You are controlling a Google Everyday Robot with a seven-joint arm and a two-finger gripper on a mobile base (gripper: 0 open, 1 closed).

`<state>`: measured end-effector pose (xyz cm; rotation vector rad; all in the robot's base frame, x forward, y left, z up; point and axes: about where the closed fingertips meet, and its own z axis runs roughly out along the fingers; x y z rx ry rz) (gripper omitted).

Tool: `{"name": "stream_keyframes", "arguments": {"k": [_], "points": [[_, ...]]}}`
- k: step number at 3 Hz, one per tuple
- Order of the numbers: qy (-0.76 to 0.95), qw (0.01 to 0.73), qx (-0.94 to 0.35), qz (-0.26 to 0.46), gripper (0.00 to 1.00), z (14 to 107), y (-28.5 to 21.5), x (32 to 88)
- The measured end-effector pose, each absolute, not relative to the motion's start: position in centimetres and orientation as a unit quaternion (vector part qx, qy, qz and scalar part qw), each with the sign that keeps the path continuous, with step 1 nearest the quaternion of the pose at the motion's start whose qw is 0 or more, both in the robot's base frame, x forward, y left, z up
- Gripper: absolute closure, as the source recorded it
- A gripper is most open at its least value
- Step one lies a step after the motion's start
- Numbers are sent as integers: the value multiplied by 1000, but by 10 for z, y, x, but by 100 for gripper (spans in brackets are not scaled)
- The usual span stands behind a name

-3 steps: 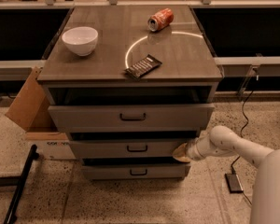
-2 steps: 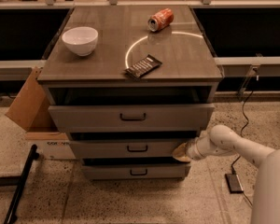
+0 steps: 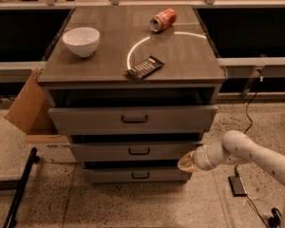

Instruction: Close middle drawer

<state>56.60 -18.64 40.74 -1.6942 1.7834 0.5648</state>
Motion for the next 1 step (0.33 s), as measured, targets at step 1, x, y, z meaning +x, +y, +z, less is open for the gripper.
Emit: {"name": "stream_keyframes", "arguments": {"k": [1], "points": [[641,307,-661,239,100,424,-192,528]]}}
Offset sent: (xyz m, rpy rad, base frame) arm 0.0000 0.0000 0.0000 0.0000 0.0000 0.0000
